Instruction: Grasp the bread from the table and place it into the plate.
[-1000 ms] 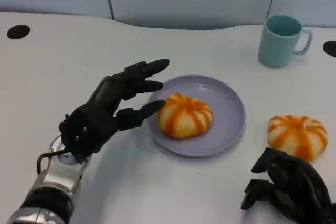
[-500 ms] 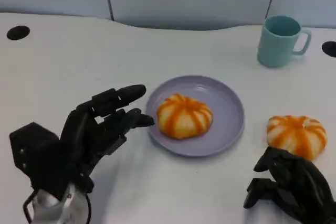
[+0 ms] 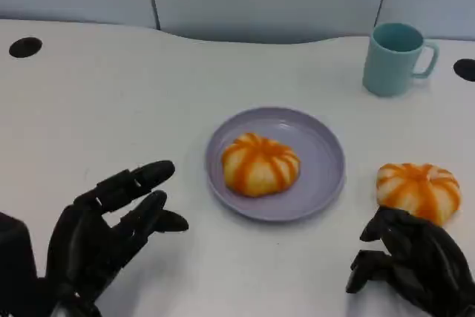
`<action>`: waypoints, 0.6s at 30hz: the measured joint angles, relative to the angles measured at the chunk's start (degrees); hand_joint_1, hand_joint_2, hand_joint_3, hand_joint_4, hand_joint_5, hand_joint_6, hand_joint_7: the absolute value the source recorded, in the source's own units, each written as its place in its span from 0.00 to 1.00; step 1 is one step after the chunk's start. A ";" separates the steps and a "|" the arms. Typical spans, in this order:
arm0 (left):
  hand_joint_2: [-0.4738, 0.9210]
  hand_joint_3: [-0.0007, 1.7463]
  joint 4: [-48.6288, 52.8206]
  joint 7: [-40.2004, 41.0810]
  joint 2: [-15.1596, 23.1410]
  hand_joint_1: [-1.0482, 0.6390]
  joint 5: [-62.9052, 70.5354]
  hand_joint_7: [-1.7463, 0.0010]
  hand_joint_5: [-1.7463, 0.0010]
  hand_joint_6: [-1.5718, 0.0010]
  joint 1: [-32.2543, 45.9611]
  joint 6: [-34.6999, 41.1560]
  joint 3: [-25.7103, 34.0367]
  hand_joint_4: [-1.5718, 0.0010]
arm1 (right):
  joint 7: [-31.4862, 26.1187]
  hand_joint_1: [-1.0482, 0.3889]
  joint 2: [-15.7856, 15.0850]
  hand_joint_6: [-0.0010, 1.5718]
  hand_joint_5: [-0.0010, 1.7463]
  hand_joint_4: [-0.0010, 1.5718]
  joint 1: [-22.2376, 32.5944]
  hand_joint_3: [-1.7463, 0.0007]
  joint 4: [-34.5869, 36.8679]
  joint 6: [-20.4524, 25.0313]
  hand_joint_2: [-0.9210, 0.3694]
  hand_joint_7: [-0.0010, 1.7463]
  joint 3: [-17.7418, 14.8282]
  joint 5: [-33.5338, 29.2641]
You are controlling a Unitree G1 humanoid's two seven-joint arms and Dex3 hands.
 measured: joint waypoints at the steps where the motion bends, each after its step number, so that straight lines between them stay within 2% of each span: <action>1: 1.00 0.14 -0.17 0.00 0.00 0.38 -0.04 0.88 0.28 0.39 0.37 0.41 0.05 0.53 | 0.00 0.12 0.00 0.76 0.48 0.90 0.00 1.00 -0.04 0.05 0.12 0.52 0.01 0.01; 5: 1.00 0.16 -1.17 -1.76 0.29 0.34 -1.06 0.85 0.26 0.39 2.78 0.94 0.13 0.56 | 0.01 0.12 -0.03 0.76 0.48 0.91 0.11 1.00 -0.48 0.08 0.11 0.52 0.05 0.00; 7: 1.00 0.15 -1.00 -2.49 0.51 0.34 -1.06 0.64 0.25 0.48 3.73 0.96 0.12 0.56 | 0.00 0.12 -0.05 0.76 0.48 0.90 0.24 1.00 -0.57 0.08 0.11 0.51 0.05 0.00; 10: 1.00 0.15 -0.41 -2.66 0.67 0.35 -0.99 0.50 0.23 0.55 3.96 0.95 0.35 0.56 | 0.01 0.12 -0.05 0.77 0.48 0.91 0.31 1.00 -0.70 0.11 0.11 0.51 0.15 0.00; 18: 1.00 0.15 3.02 -3.34 0.66 0.36 0.49 0.46 0.18 0.58 3.79 -0.77 0.68 0.58 | -0.06 0.11 -0.06 0.77 0.49 0.91 0.46 1.00 -1.53 0.47 0.11 0.51 0.27 0.00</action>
